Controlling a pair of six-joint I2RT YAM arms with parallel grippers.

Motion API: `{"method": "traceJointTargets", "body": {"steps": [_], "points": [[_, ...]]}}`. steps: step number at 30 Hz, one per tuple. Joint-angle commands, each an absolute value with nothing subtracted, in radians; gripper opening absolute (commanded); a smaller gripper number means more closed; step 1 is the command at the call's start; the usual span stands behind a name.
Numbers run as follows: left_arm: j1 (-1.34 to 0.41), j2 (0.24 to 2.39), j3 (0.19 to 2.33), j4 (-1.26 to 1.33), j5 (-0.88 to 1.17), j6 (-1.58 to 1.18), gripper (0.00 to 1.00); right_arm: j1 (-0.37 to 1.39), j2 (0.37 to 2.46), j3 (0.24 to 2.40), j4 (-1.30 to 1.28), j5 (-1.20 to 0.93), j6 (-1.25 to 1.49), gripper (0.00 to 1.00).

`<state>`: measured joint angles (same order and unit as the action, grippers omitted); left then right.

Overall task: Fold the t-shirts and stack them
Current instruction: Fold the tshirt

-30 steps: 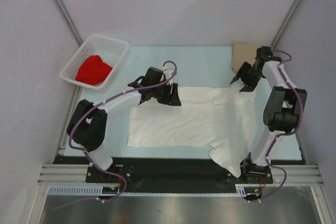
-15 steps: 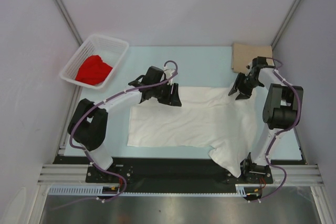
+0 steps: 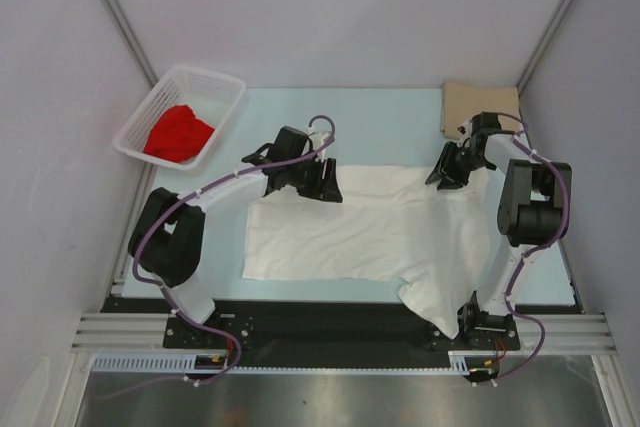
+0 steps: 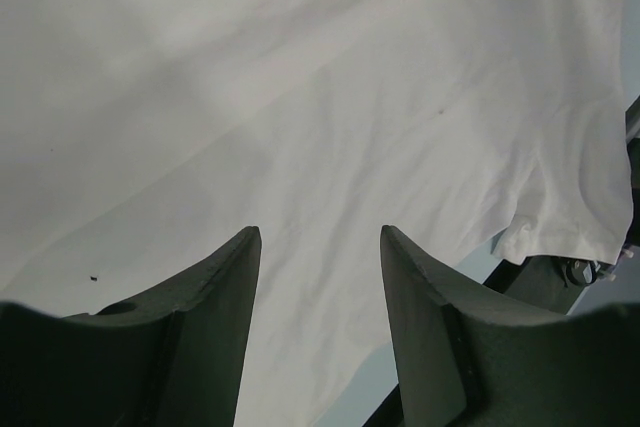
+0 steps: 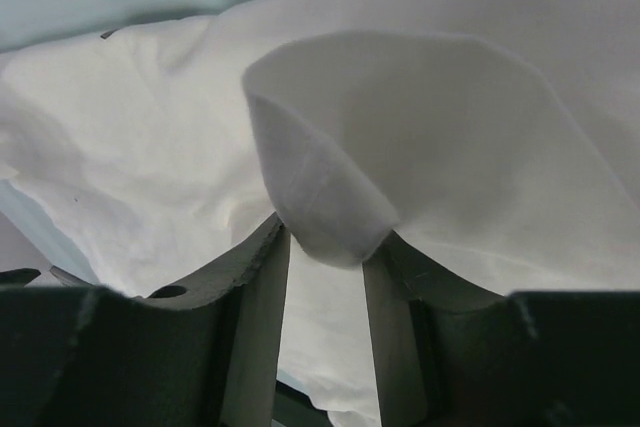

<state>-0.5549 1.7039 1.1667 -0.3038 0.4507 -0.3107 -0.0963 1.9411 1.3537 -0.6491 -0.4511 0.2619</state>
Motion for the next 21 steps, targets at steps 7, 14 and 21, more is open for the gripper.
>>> {"method": "traceJointTargets", "body": {"steps": [7,14,21], "points": [[-0.511,1.698,1.190,-0.402,0.235,-0.282,0.48,-0.104,1.876,1.353,-0.650,-0.531,0.382,0.16],[-0.405,1.744,1.226,-0.454,0.138,-0.314,0.41,-0.163,1.951,1.454,-0.891,-0.568,0.564,0.00],[-0.368,1.795,1.264,-0.474,0.137,-0.301,0.41,-0.179,2.009,1.437,-0.962,-0.712,0.857,0.00]]}}
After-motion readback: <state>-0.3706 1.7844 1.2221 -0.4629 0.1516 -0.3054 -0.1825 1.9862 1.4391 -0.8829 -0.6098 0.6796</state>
